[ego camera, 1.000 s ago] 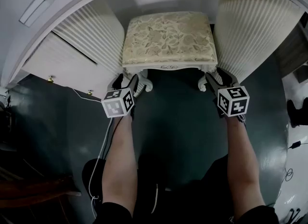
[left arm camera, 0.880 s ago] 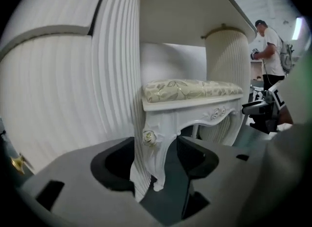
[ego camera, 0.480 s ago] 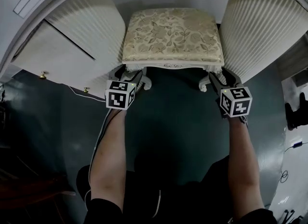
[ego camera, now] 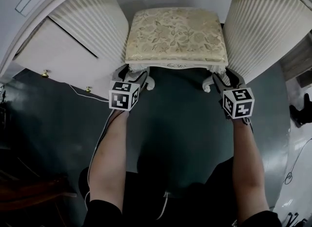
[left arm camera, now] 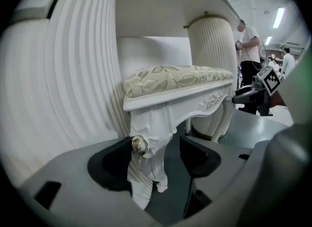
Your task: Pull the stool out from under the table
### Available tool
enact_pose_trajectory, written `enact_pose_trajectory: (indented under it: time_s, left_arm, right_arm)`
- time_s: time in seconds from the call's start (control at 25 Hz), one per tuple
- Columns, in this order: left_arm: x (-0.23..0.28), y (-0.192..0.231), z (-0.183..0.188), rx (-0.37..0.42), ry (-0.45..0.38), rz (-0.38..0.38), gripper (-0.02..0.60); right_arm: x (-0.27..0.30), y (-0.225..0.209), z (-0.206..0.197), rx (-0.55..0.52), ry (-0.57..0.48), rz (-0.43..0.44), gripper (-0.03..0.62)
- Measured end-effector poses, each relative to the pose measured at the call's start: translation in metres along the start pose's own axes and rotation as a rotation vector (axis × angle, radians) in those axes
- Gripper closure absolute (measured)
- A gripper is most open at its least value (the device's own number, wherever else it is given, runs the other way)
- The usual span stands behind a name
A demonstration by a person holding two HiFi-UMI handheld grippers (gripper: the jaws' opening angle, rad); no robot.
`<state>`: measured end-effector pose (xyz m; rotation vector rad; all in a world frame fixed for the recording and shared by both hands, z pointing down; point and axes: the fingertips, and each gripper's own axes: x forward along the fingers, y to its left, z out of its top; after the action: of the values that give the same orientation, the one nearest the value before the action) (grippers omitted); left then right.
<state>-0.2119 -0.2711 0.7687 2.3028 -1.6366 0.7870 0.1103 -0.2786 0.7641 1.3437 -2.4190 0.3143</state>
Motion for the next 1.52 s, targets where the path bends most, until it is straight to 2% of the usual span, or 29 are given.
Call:
enact_pose_trajectory:
  time_s: [0.24,0.56,0.76,0.84,0.92,1.08,1.2,1.36,1.4,1.44,1.52]
  left_arm:
    - [0.002,0.006,-0.001,-0.018,-0.014,-0.009,0.307]
    - [-0.001,0.003,-0.006,-0.015,0.025,-0.044,0.32]
    - [-0.006,-0.003,-0.011,0.024,0.11,-0.089,0.324]
    - [-0.008,-0.007,-0.011,0.013,0.121,-0.103,0.285]
    - [-0.012,-0.01,-0.01,0.013,0.144,-0.105,0.279]
    - [-0.017,-0.005,-0.009,0.011,0.175,-0.1,0.332]
    - [-0.014,0.0,-0.009,0.01,0.169,-0.109,0.347]
    - [0.001,-0.001,-0.016,0.095,0.193,-0.124,0.284]
    - [0.002,-0.001,-0.016,0.108,0.196,-0.125,0.286]
    - [0.002,-0.001,-0.015,0.098,0.193,-0.13,0.301]
    - [-0.001,-0.002,-0.013,0.031,0.186,-0.152,0.336]
  right_arm:
    - [0.001,0.001,-0.003,0.0,0.005,-0.024,0.376]
    - [0.01,-0.004,-0.002,-0.001,0.022,-0.016,0.372]
    - [0.01,-0.008,-0.002,-0.011,0.06,0.03,0.378]
    - [0.007,-0.008,0.0,-0.014,0.074,0.058,0.384]
    - [0.003,-0.007,0.001,-0.03,0.089,0.087,0.391]
    - [0.0,-0.006,0.002,-0.079,0.103,0.117,0.39]
    - [0.005,-0.006,-0.003,-0.079,0.12,0.128,0.376]
    - [0.017,-0.003,-0.005,-0.08,0.136,0.11,0.342]
    - [0.02,-0.003,-0.005,-0.073,0.131,0.104,0.335]
    - [0.021,-0.004,-0.004,-0.068,0.127,0.099,0.333]
    - [0.022,-0.005,-0.002,-0.07,0.134,0.096,0.335]
